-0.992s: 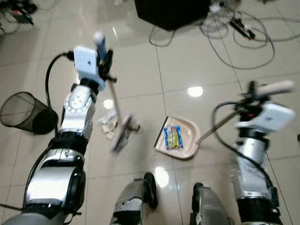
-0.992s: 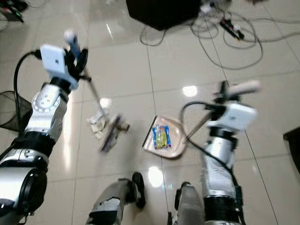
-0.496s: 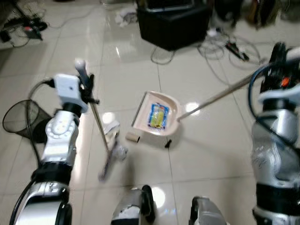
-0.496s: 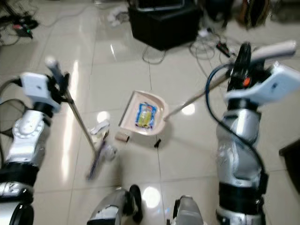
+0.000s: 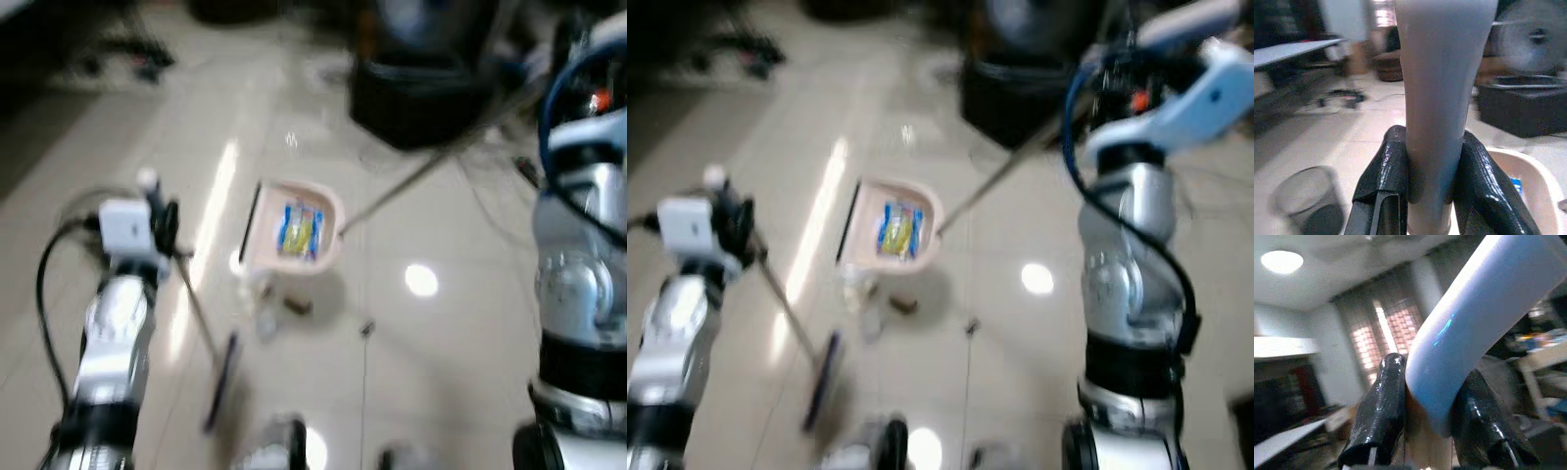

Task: Sweep floor

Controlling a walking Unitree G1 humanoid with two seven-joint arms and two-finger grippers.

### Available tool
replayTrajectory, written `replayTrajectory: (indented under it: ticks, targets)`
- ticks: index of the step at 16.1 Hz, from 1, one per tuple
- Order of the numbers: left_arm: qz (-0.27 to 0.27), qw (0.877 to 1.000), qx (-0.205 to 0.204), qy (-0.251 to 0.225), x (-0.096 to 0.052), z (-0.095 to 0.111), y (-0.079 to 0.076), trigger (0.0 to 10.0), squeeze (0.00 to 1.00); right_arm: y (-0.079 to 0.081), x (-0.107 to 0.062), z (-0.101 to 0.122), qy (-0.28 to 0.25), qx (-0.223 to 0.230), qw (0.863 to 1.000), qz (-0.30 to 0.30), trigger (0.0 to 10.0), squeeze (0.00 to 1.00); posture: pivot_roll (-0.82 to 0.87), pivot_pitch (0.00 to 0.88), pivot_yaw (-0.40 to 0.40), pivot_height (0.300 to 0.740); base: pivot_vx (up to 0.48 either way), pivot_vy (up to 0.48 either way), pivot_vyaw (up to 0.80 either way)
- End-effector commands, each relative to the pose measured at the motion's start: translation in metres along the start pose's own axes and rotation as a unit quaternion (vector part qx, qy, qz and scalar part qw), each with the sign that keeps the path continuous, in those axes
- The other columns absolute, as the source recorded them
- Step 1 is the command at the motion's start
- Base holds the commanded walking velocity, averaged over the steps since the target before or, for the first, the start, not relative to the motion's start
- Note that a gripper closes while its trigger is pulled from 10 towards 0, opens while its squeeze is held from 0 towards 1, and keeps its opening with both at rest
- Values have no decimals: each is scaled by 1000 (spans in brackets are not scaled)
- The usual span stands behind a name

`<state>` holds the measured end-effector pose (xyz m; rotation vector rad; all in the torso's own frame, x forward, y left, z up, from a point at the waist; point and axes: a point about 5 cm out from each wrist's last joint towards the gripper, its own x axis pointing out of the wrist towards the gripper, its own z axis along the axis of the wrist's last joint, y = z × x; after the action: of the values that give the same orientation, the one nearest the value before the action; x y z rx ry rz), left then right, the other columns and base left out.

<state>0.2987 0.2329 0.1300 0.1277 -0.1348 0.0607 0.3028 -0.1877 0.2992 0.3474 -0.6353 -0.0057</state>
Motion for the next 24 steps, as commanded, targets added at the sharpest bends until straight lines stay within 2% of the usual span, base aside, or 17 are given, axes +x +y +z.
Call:
replayTrajectory:
  ticks: [1, 4, 8, 9, 11, 20, 22, 24]
  targets:
    - [7, 999, 21, -47, 2, 23, 0, 10000, 0, 1, 1, 2, -3, 18, 1000, 2, 10000, 0, -15, 32, 63, 740, 0, 0, 800]
    - [-8, 997, 37, -65, -3, 31, -9, 10000, 0, -1, 6, 1, 1, 29, 1000, -9, 10000, 0, -5, 43, 52, 740, 0, 0, 800]
    - [3, 998, 17, -59, 3, 32, -21, 10000, 0, -2, 14, -5, 5, 24, 1000, -14, 10000, 0, -23, 66, 60, 740, 350, 0, 800]
    - [-5, 998, 19, -57, 2, 33, -30, 10000, 0, -2, 16, -7, 9, 21, 1000, -13, 10000, 0, -22, 70, 57, 740, 390, 0, 800]
    - [-19, 998, 20, -56, 0, 32, -37, 10000, 0, -1, 17, -9, 11, 21, 1000, -12, 10000, 0, -16, 74, 46, 740, 394, 0, 800]
    - [-11, 998, 24, -48, 2, 32, -35, 10000, 0, 9, 18, -19, 23, 26, 999, 4, 10000, 0, -6, 73, 47, 740, 395, 0, 788]
    - [-9, 999, 25, -48, 2, 33, -35, 10000, 0, 7, 19, -18, 17, 46, 999, 1, 10000, 0, -7, 72, 50, 740, 396, 0, 0]
    - [-10, 999, 25, -48, 3, 33, -35, 10000, 0, 6, 20, -17, 15, 42, 999, 0, 10000, 0, -7, 71, 51, 740, 398, 0, 0]
